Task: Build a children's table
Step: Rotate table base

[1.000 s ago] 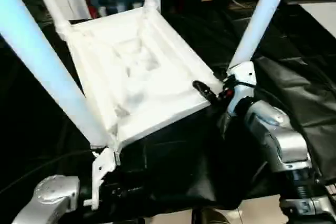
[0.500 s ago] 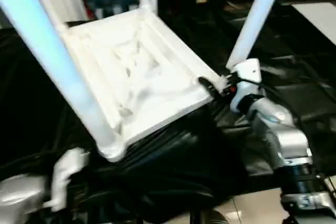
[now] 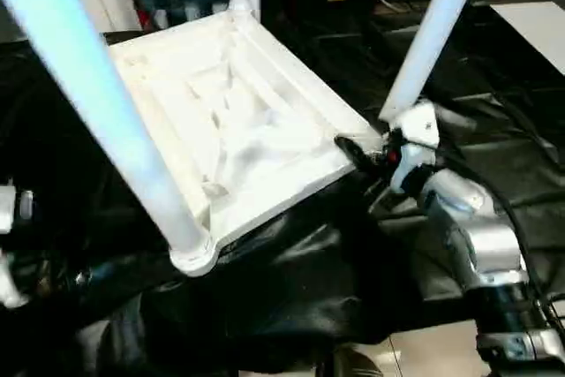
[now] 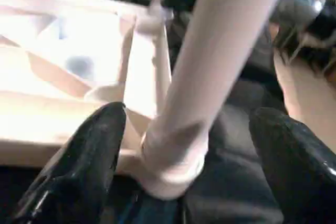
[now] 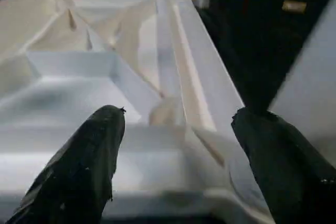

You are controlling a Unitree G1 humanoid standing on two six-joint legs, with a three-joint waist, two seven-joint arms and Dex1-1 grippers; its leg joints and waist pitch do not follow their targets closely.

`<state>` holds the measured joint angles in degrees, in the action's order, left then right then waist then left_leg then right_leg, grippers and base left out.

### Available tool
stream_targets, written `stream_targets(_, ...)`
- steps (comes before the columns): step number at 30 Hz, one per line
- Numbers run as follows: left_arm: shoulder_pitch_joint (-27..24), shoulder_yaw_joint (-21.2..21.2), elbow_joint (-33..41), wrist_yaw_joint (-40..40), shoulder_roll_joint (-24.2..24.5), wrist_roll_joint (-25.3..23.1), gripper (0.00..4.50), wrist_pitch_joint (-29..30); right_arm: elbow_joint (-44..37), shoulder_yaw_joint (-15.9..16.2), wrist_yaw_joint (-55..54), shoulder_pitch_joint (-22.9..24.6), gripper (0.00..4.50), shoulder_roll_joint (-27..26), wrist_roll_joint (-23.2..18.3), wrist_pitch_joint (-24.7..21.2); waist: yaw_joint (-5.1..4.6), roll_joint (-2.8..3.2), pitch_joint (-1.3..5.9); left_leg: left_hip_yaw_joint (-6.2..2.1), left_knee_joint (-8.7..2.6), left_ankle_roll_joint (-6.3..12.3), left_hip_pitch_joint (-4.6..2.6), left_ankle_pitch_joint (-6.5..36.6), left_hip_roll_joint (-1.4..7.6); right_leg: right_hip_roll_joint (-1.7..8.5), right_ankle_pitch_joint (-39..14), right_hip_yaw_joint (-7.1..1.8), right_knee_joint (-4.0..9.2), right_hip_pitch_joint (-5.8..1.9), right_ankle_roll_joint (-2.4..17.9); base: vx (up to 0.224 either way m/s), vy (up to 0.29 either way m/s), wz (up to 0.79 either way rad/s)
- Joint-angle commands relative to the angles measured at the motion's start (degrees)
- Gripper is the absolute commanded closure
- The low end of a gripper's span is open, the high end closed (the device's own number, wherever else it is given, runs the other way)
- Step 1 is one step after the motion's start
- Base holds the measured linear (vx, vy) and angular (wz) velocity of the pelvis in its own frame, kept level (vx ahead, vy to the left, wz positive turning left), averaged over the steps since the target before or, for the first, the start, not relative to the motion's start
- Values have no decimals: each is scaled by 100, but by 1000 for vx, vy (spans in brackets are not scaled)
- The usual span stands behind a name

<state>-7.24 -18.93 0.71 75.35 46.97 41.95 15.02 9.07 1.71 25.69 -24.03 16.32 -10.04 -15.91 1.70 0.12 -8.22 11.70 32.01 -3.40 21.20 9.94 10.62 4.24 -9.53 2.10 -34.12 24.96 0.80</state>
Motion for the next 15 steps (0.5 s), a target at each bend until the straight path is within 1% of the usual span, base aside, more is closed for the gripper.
stream_targets(1,32,34,85,-43,-23,59,7,68,-220,141,137,93,77,99,133,39,15,80,356,-52,-331,237,-92,1097,184,246,-868,-255,312,-319,1353,0,0,0)
stream_targets(4,79,116,316,-44,-70,223,7,262,-291,295,262,215,77,208,258,73,26,78,351,-49,-330,214,-99,1108,198,241,-963,-260,319,-316,1292,0,0,0)
stream_targets(5,101,149,555,-104,-100,350,7,466,-342,380,328,306,77,258,336,90,32,83,346,-50,-330,187,-110,1169,203,229,-1000,-258,320,-308,1295,0,0,0)
stream_targets(6,103,173,641,-125,-104,396,7,541,-352,397,322,334,77,265,362,84,37,84,348,-51,-331,176,-108,1168,204,229,-998,-259,317,-308,1305,0,0,0)
stream_targets(7,107,224,767,-153,-112,444,7,625,-363,420,297,377,77,269,401,70,33,73,337,-50,-332,173,-104,1189,203,222,-1017,-260,325,-300,1310,0,0,0)
stream_targets(9,156,320,947,-258,-170,505,7,703,-341,458,151,439,77,279,522,-22,30,66,326,-58,-340,156,-108,1243,209,228,-1119,-263,338,-297,1279,0,0,0)
stream_targets(10,185,357,1030,-313,-210,558,7,741,-298,461,56,460,77,281,582,-91,26,66,326,-60,-337,144,-101,1253,200,227,-1161,-263,339,-300,1270,0,0,0)
stream_targets(11,207,371,1087,-357,-238,603,7,791,-267,465,-9,471,77,286,613,-137,20,57,318,-63,-339,113,-102,1290,186,222,-1306,-265,356,-299,1199,0,0,0)
stream_targets(13,297,435,1238,-460,-339,735,7,893,-133,398,-347,483,77,299,794,-241,18,53,312,-66,-339,90,-116,1320,182,221,-1403,-267,371,-286,1140,0,0,0)
stream_targets(15,371,507,1341,-536,-410,788,7,943,-60,314,-616,492,77,310,946,-288,16,60,320,-69,-337,26,-120,1261,180,216,-1355,-268,362,-286,1127,0,0,0)
